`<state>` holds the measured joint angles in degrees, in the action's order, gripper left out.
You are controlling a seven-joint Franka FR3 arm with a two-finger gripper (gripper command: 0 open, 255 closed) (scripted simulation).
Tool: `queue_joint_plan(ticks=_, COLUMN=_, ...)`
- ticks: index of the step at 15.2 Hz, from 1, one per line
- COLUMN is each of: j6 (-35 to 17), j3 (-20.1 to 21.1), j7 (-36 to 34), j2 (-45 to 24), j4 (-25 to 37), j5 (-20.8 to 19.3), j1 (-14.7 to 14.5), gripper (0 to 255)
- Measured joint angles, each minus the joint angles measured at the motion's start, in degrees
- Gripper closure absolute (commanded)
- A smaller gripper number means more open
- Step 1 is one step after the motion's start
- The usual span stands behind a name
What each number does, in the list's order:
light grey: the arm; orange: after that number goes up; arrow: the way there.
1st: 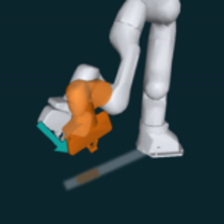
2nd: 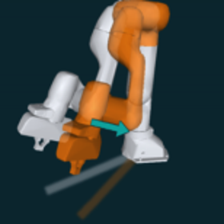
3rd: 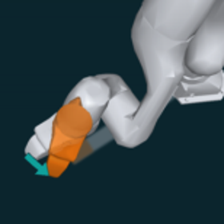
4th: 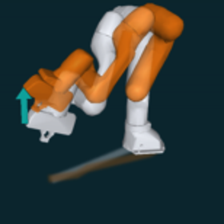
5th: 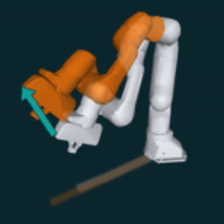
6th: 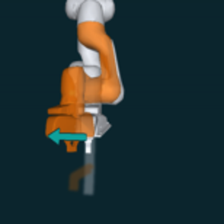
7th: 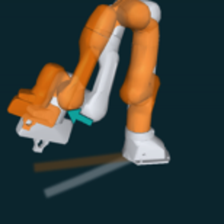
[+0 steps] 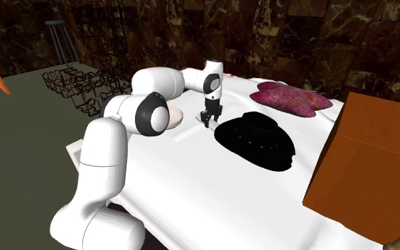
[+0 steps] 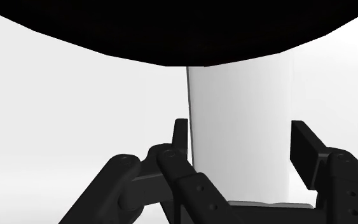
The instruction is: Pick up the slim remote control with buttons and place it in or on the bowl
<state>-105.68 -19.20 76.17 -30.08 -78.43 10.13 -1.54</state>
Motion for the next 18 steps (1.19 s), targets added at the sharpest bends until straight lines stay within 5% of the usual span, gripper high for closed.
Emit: queue_joint_plan(ticks=18, j6=14.4, j3=-0.2, j7=-0.8, j2=-1.0, j4=15.5, j5=0.0, j1=1.7, gripper=255)
